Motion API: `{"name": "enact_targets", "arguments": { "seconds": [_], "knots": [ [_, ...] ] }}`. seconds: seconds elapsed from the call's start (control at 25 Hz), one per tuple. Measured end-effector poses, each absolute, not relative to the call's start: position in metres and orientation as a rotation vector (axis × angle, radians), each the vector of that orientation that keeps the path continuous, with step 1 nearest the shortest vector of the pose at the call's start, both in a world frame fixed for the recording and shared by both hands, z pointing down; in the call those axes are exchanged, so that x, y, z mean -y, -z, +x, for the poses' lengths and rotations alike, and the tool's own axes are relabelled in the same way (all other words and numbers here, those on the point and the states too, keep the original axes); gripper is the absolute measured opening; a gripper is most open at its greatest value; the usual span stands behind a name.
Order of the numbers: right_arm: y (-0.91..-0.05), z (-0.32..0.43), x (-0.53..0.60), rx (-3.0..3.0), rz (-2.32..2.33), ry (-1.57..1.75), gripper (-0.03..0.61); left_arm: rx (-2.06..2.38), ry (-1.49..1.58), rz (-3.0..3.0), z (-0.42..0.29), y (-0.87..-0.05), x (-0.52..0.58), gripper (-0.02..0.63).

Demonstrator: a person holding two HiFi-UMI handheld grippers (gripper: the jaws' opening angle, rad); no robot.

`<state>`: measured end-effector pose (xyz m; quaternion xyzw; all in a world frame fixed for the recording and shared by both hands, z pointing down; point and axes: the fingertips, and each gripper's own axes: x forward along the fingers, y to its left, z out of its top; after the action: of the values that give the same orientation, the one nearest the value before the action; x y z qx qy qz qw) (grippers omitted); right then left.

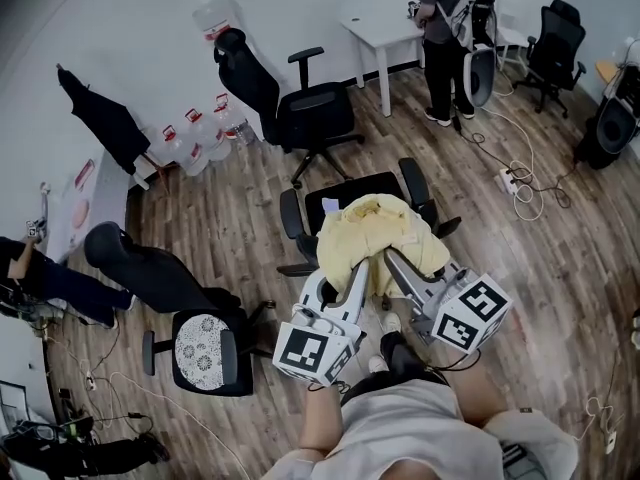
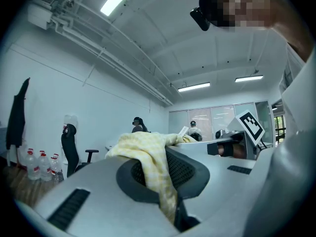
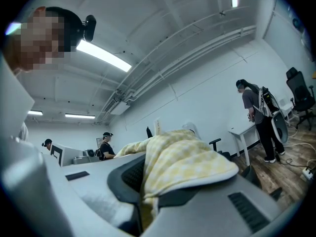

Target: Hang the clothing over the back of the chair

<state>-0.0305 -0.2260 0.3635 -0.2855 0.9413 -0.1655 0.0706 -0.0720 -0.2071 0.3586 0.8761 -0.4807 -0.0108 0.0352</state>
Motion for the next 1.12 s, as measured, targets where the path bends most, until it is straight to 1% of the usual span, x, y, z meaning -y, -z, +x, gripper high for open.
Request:
{"name": "enact_targets", "arguments": {
  "seconds": [0.48,0.68,1.12],
  "knots": [
    [-0.398,-0.009,0.203,-2.909,-0.826,0.572,0.037,1.523,-0.041,2.586,-0.050,-0.393,0.187,0.034],
    [-0.414,-0.009,0.202,-2.955,-0.752,0.633,0.037,1.595,-0.063,2.504,-0.051,-0.407,0.189,0.035],
    [-0.438,-0.009,0.199,-3.010,-0.727,0.634,0.037,1.630,-0.087,2.457,-0.050,-0.433,0.188,0.034]
  ]
}}
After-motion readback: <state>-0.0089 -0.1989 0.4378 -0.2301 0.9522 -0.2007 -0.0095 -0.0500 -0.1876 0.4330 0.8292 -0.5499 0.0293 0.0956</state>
